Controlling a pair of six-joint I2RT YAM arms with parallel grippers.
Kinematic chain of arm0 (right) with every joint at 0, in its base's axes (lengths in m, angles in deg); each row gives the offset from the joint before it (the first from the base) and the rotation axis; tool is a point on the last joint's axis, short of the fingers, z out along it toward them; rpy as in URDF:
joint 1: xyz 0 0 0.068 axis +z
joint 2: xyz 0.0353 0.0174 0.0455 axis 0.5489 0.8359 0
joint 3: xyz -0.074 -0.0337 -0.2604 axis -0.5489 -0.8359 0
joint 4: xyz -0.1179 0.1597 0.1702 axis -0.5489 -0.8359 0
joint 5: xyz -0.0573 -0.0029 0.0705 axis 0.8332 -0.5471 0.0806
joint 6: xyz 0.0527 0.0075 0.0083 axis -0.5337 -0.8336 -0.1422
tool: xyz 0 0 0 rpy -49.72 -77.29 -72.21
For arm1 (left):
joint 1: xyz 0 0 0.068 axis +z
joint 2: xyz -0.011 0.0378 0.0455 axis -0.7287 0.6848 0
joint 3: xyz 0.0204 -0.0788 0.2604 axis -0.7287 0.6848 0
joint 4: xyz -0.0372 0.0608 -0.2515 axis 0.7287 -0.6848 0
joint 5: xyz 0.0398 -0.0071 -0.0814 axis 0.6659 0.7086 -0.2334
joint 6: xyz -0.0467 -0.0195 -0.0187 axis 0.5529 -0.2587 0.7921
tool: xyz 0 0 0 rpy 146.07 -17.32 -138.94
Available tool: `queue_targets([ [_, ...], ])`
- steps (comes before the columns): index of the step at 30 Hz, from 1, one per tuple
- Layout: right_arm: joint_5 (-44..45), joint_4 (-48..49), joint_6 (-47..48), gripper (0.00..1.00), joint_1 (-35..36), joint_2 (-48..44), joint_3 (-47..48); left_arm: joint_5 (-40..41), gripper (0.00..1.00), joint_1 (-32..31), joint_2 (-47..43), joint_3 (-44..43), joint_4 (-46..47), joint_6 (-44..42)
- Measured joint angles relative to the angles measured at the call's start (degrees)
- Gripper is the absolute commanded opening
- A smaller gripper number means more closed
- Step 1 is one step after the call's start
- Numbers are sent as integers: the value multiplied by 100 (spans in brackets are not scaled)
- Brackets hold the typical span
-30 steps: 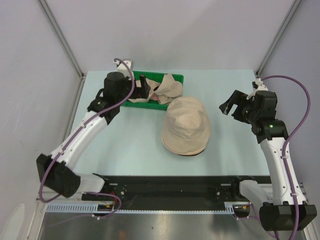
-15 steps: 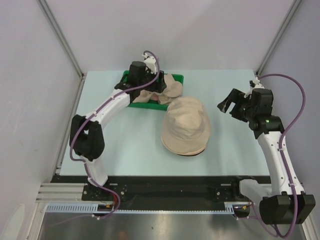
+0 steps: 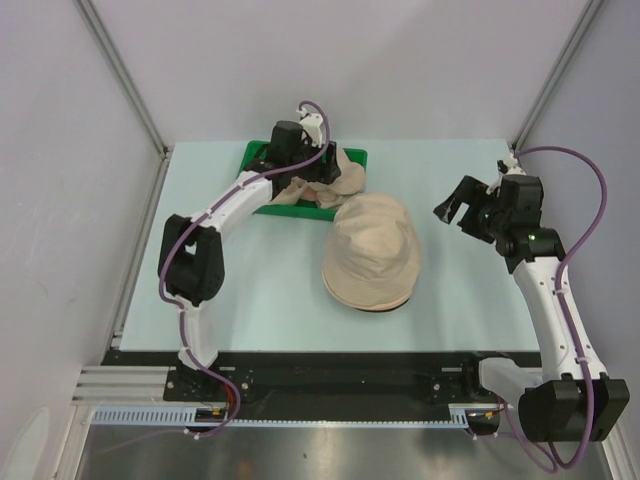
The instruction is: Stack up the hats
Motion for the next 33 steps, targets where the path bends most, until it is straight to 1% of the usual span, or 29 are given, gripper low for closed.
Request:
queue_targets([
  [1,0,0,0,89,-4,20,0,13,70,0,57,-50,-15,0],
  [2,0,2,0,89,-4,33,0,17,65,0,101,-90,-20,0],
  [3,0,2,0,89,-4,52,0,15,54,0,168,-138,-28,-9],
  [5,0,4,0,89,-4,83,0,13,45,-4,234,-166,-24,2],
  [6,0,4,0,89,-4,96,0,13,30,-13,256,-166,-35,-4],
  [9,-2,9,0,89,-4,125,-2,20,0,-28,271,-166,-61,15],
  [14,-2,90,0,88,-4,125,-2,317,0,-87,227,-157,9,-15],
  [17,-4,210,2,88,-4,133,7,579,1,-103,11,-101,4,-22],
  [22,-107,404,0,88,-2,354,295,1132,0,-103,-850,-151,-87,17],
  [25,-210,632,0,88,87,507,601,1443,0,-103,-1495,-175,-127,197],
  [27,-269,745,4,87,278,577,833,1572,0,-103,-1969,-166,-144,356],
  [30,-356,1003,15,88,841,658,1196,1725,0,-144,-2721,-42,-133,570],
  [33,-442,1294,-2,88,1399,693,1434,1943,0,-306,-3427,352,-87,726],
])
